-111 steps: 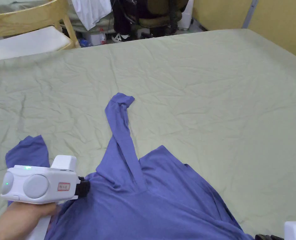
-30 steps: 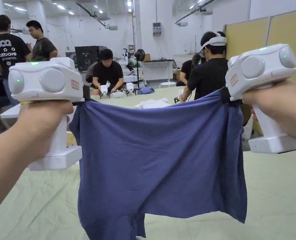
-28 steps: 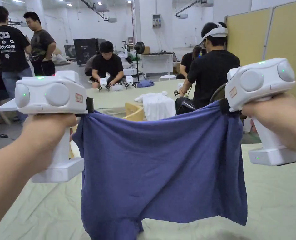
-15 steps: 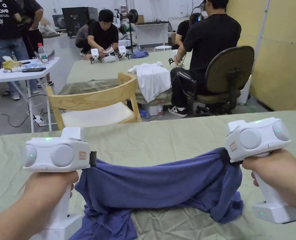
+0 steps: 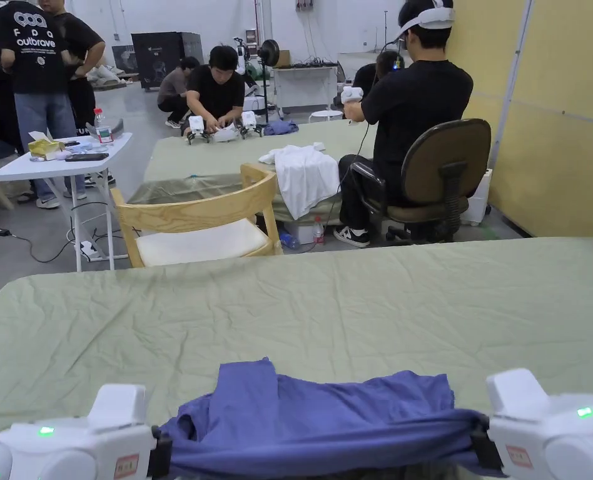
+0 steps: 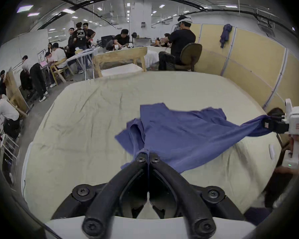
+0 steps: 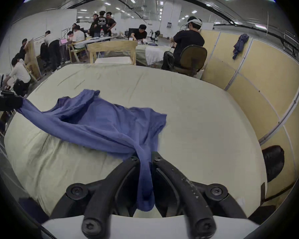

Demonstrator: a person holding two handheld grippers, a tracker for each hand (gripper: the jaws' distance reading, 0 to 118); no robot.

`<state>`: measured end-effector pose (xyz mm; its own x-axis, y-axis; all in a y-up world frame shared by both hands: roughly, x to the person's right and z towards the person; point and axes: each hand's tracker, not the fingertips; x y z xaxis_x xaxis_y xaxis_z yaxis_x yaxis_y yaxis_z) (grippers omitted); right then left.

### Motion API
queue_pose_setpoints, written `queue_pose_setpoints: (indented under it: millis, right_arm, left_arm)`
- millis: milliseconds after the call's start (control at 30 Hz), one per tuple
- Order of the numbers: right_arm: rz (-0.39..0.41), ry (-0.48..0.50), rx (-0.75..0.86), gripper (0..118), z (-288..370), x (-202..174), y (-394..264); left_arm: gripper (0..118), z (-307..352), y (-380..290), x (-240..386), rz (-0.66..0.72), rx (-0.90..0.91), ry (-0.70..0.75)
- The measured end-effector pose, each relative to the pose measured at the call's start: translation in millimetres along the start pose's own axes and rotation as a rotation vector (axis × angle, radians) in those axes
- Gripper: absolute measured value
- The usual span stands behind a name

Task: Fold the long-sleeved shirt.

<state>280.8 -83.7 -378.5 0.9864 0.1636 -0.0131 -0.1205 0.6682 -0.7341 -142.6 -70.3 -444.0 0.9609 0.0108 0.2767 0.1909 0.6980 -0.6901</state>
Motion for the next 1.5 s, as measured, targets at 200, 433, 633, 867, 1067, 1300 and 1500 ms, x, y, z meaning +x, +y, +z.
queue_pose_setpoints:
  millis: [200,433,633,867,1067,1300,1500]
  right_arm:
    - [0.018,0.006,-0.038,13,41,-6,-84]
    - [0.008,0.012,-0.108,13,88,-19,-160]
    - [0.017,0.019,-0.18,13,96,-29,-205]
    - [-0.013,0.033,-0.227,13,89,-31,-217]
    - [-0.143,-0.029,-0.158,118,79,-24,-225]
    - [-0.159,-0.011,-0.147,106,87,-19,-199]
    - [-0.209,0.022,-0.07,3,76,-22,-190]
  left_arm:
    - [0,54,-68,12,0.022,-0.069,-0.035]
    - [0,103,-134,27,-0.023,-0.132,-0.076]
    - [0,119,-179,39,-0.04,-0.202,-0.101]
    - [0,97,-199,33,-0.012,-0.244,-0.089]
    - [117,97,-193,35,0.022,-0.219,-0.085]
    - [98,100,-183,25,0.095,-0.171,-0.135]
    - [0,99,-184,37,0.094,-0.107,-0.122]
